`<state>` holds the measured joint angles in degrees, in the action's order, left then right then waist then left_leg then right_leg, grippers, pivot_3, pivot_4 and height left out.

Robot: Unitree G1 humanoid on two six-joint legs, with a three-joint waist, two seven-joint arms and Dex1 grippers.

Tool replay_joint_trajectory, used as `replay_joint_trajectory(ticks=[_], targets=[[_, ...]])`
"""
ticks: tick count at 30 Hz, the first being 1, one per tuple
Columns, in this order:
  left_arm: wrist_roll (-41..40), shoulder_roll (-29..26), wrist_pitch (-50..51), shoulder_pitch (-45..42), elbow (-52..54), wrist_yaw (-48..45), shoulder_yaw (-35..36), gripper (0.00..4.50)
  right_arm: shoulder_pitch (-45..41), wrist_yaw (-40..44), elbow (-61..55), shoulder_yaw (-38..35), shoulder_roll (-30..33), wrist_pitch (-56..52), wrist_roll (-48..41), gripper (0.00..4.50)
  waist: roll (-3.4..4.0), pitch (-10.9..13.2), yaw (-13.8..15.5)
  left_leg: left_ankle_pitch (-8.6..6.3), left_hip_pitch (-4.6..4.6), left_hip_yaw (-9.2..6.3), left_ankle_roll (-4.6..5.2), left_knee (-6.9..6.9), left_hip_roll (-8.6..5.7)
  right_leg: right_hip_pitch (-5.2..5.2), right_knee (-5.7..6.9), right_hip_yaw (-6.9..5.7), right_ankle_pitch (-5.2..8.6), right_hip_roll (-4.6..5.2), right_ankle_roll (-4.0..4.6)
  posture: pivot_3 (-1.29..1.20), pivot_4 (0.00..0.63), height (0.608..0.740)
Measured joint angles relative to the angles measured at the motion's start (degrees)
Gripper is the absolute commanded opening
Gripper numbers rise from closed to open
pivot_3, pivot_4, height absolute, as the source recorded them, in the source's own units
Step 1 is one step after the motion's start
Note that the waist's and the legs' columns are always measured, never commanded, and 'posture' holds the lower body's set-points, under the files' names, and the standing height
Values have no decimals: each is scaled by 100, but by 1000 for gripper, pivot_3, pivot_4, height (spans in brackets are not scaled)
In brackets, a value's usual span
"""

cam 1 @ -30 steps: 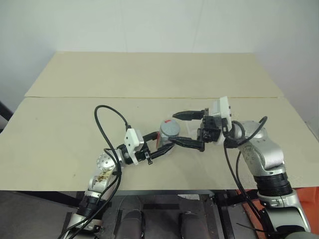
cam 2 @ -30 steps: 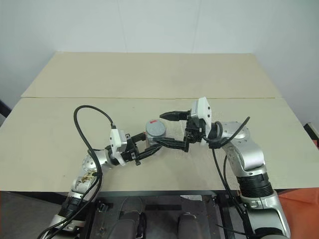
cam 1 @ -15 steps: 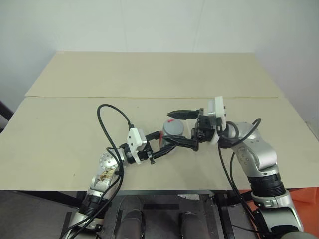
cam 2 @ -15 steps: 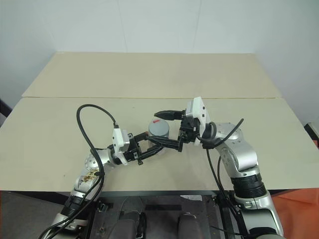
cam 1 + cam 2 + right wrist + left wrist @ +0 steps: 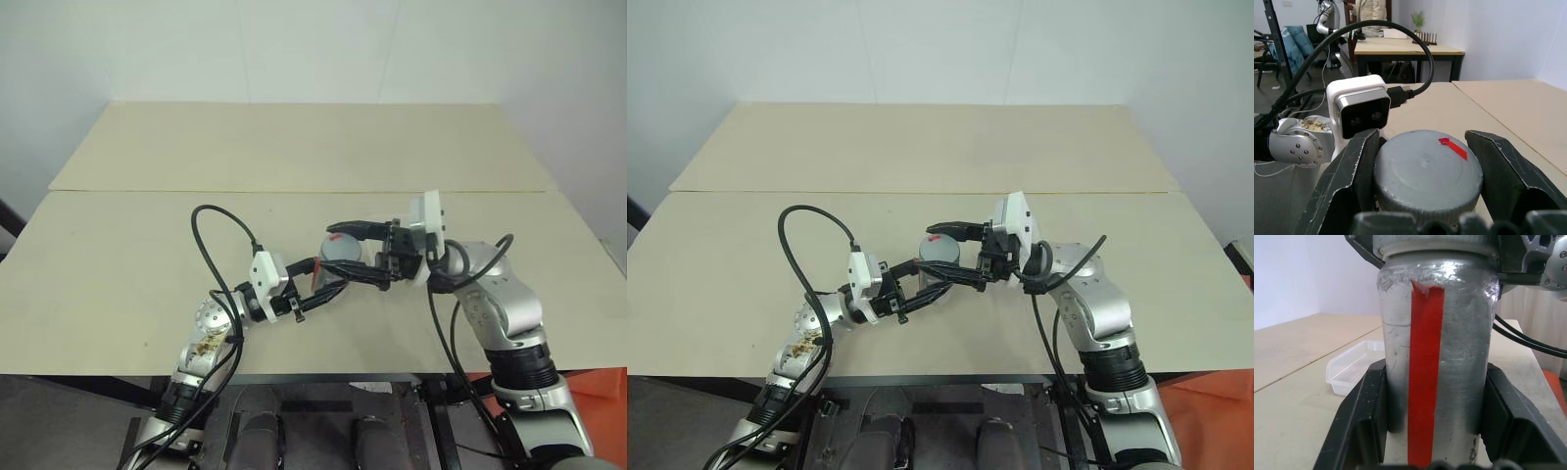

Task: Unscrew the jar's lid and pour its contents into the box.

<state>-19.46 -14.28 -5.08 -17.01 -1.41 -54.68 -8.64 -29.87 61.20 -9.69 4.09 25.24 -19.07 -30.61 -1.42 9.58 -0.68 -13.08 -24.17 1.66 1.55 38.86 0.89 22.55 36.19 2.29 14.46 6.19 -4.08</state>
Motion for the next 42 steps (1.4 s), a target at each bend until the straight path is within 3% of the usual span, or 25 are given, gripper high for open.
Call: replay_joint_trajectory(ticks=[8, 18, 26, 31, 32, 35, 42], targets=[[-29, -74, 3, 0, 3, -127, -13, 2130, -24, 244, 40, 8, 28, 1, -2, 2953, 0, 0, -1, 0, 0, 0, 0, 0, 0, 0, 0, 0, 0, 0, 0, 0, 150, 740], [-310, -367, 308, -33, 272, -815, -187, 2130, -988, 2620, 1422, 311, 238, 543, -235, 2953, 0, 0, -11, 0, 2, 0, 0, 0, 1, -1, 0, -1, 0, -2, 0, 0, 150, 740], [-310, -448, 431, -128, 269, -1023, -213, 2130, -2201, 2841, 2472, 2127, 932, 1503, -1181, 2953, 1, 1, -13, 0, 1, 0, 0, 0, 4, 2, -1, 0, 0, -1, 0, 0, 150, 740], [-309, -425, 434, -123, 269, -1019, -215, 2130, -2594, 2851, 2834, 2835, 1148, 2016, -1631, 2953, 1, 1, 0, 0, 0, 0, 1, 0, 4, 2, -4, -1, 0, 1, 0, 0, 150, 740], [-308, -423, 434, -115, 269, -1019, -215, 2130, -2597, 2852, 2869, 2909, 1160, 2119, -1697, 3492, 1, 1, 1, 0, -1, 1, 1, 0, 4, 2, -4, -1, 0, 2, 0, 0, 150, 740], [-309, -344, 412, -104, 285, -1019, -264, 2130, -2599, 2852, 2995, 3115, 1190, 2371, -1789, 4381, 0, 1, 3, 0, -1, 1, 1, 0, 3, 2, -4, -1, 0, 3, 0, 0, 150, 740], [-309, -242, 402, -106, 309, -976, -286, 2130, -2597, 2852, 3052, 3127, 1238, 2494, -1836, 4448, 1, 1, -13, 0, -1, 1, 1, -1, 5, 6, 0, 0, 0, 3, 1, 0, 150, 740]])
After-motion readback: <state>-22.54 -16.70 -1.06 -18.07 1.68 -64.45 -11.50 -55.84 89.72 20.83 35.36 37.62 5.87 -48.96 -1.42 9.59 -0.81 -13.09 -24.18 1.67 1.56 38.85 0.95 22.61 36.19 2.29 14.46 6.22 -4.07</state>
